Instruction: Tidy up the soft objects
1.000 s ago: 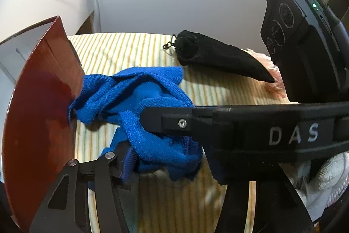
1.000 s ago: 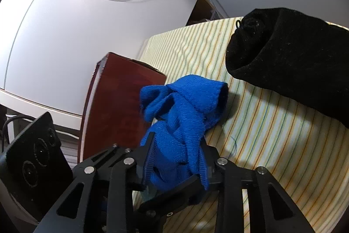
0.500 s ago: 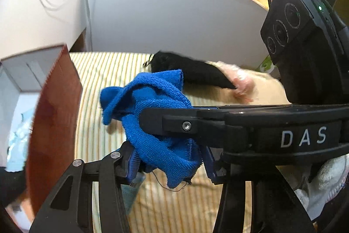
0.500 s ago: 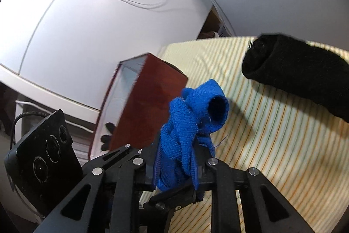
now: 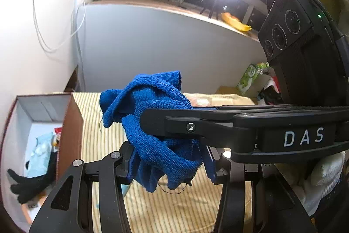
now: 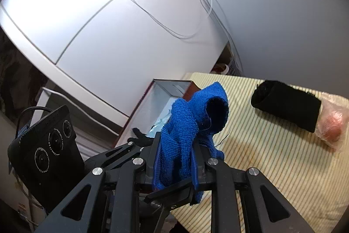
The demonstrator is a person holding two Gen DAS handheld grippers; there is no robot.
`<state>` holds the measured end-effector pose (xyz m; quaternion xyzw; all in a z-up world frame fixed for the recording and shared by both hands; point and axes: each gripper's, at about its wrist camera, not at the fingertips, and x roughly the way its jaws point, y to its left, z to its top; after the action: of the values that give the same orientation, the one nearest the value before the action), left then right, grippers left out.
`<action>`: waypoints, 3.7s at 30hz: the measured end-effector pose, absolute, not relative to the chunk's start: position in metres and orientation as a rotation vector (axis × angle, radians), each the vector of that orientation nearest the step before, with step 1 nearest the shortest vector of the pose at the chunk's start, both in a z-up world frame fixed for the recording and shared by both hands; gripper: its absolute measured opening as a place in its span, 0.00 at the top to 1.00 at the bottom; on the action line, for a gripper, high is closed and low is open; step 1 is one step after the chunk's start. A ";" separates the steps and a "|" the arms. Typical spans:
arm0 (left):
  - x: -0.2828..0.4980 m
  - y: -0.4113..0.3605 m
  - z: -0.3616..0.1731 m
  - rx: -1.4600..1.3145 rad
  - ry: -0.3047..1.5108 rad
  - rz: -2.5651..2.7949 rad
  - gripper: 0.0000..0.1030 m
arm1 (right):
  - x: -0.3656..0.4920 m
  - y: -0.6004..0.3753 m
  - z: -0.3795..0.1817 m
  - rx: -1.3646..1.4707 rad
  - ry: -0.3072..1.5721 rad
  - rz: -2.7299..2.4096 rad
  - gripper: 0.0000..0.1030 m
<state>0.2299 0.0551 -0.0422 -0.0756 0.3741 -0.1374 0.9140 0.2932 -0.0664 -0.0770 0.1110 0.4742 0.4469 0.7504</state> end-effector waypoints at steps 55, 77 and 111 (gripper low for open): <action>0.251 0.264 -0.093 -0.284 0.814 0.109 0.40 | 0.323 0.141 -0.087 0.085 1.039 1.024 0.51; 0.182 0.143 -0.056 -0.266 0.644 -0.131 0.40 | 0.299 -0.110 -0.074 0.121 0.785 0.802 0.34; 0.156 0.096 -0.085 -0.176 0.631 -0.174 0.40 | 0.522 -0.079 -0.240 0.172 1.244 0.457 0.74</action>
<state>0.1564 0.0964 -0.0846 -0.0864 0.3095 -0.0855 0.9431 0.5223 -0.0786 -0.2402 0.0799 0.5768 0.2120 0.7848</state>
